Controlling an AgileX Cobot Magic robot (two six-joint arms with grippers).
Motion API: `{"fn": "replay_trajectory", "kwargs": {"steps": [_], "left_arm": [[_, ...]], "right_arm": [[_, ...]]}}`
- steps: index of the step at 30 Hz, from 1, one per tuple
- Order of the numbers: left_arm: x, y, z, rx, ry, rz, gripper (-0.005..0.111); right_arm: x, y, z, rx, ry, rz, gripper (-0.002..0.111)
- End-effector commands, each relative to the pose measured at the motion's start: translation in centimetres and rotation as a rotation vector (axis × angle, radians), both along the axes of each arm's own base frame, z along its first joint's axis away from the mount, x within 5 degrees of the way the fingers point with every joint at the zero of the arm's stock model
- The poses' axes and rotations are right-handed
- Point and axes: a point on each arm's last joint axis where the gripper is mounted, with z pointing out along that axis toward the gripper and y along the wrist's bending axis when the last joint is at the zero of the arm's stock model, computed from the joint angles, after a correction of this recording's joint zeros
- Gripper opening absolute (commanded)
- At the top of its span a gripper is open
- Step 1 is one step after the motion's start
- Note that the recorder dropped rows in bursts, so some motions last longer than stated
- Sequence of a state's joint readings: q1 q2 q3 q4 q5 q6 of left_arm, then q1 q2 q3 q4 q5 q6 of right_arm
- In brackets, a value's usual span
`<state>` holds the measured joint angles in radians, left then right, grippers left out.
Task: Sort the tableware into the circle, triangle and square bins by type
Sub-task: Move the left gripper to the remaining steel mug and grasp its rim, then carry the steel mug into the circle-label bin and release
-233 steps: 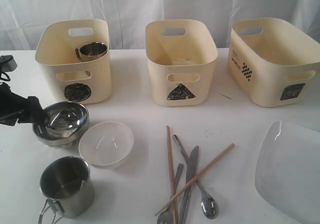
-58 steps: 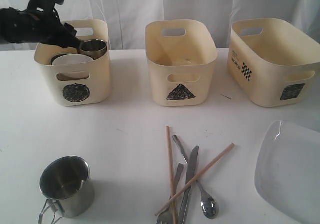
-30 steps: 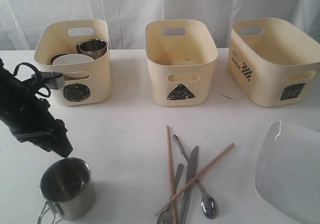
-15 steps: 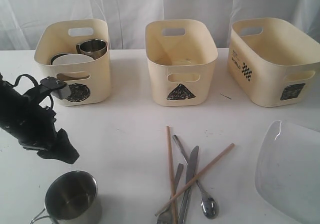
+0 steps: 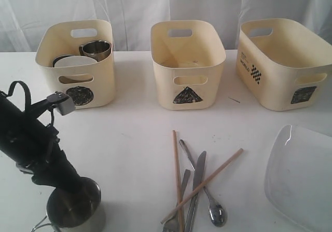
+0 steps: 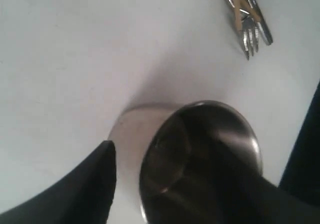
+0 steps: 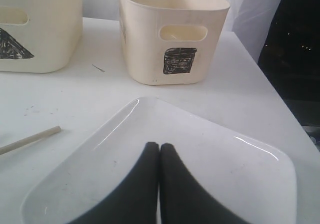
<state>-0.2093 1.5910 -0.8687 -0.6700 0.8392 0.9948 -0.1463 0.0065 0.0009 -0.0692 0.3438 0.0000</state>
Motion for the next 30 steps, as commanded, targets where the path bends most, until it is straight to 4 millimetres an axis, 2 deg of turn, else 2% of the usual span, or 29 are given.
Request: {"fn": "replay_trajectory", "kwargs": {"steps": [1,5,9,12,15,17,19,22,26,28,30], "left_arm": [[0.6,0.3,-1.9,0.036,-0.079,0.073,0.059],[1.3,0.3,-3.2,0.042,-0.087,0.159,0.059],[1.5,0.4,-3.9,0.062,-0.095,0.165,0.057],[1.8,0.5,-4.0,0.074,-0.122,0.177,0.039],[2.2,0.6,-3.6,0.078,-0.155,0.193,0.005],[2.4,0.5,-2.7,0.064,-0.175,0.210,0.000],[2.8,0.4,-1.2,0.043,-0.212,0.237,0.000],[4.0,0.4,2.5,0.027,-0.379,0.234,0.000],[6.4,1.0,10.5,-0.006,-0.772,0.362,0.000],[7.5,1.9,14.8,-0.036,-0.995,0.511,0.000],[8.4,3.1,18.3,-0.081,-1.166,0.717,0.000]], "right_arm": [[0.0,0.0,0.1,-0.002,-0.010,-0.005,0.000],[0.0,0.0,0.1,-0.002,-0.010,-0.005,0.000],[0.0,0.0,0.1,-0.002,-0.010,-0.005,0.000],[0.0,0.0,0.1,-0.002,-0.010,-0.005,0.000],[0.0,0.0,0.1,-0.002,-0.010,-0.005,0.000],[0.0,0.0,0.1,-0.002,-0.010,-0.005,0.000],[0.0,0.0,0.1,-0.002,-0.010,-0.005,0.000],[0.0,0.0,0.1,-0.002,-0.010,-0.005,0.000],[0.0,0.0,0.1,0.012,-0.012,-0.009,0.000],[0.0,0.0,0.1,0.015,-0.013,-0.010,0.000],[0.0,0.0,0.1,0.015,-0.013,-0.010,0.000]]}}
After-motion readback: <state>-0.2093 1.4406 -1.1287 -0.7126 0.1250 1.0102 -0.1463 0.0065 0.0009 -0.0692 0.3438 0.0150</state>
